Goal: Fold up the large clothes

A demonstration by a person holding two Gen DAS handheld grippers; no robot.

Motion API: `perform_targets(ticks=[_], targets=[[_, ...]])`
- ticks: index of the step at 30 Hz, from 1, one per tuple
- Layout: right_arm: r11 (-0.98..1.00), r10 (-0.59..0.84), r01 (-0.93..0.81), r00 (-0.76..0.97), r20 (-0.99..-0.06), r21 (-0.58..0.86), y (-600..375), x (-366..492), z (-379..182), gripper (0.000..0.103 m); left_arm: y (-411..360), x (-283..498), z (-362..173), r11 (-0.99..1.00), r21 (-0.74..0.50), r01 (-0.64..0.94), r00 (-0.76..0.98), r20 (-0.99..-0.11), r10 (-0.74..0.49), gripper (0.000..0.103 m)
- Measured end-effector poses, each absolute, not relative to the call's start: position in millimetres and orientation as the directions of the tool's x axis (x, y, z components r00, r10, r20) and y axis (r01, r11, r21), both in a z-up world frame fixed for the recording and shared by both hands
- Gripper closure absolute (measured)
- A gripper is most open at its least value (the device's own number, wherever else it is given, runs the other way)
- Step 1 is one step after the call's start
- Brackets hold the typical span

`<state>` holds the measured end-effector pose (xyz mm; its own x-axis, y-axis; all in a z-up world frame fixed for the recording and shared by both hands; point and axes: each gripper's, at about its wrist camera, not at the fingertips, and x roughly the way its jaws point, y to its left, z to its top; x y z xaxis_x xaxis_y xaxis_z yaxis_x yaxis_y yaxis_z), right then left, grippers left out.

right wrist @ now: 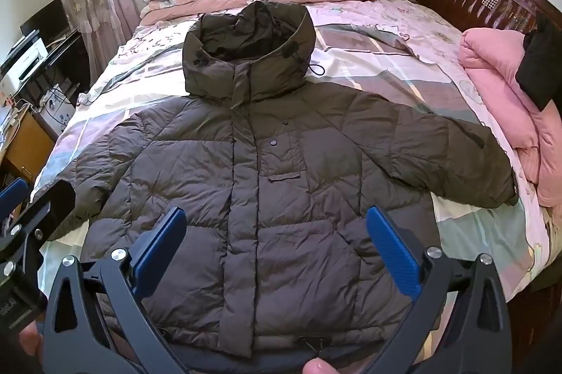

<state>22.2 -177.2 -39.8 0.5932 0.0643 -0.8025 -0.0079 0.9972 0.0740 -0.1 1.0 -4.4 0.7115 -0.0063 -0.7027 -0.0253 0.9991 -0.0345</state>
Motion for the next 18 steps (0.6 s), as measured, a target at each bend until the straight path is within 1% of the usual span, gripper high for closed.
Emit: perform_targets(ticks=[18], targets=[[0.997,0.067,-0.008,0.588,-0.806,0.077,-176.7,22.9,-42.1,0.001,0.7,-0.1,-4.3,0.999,-0.034,-0.026,0.71,-0.704,-0.006,0.002]])
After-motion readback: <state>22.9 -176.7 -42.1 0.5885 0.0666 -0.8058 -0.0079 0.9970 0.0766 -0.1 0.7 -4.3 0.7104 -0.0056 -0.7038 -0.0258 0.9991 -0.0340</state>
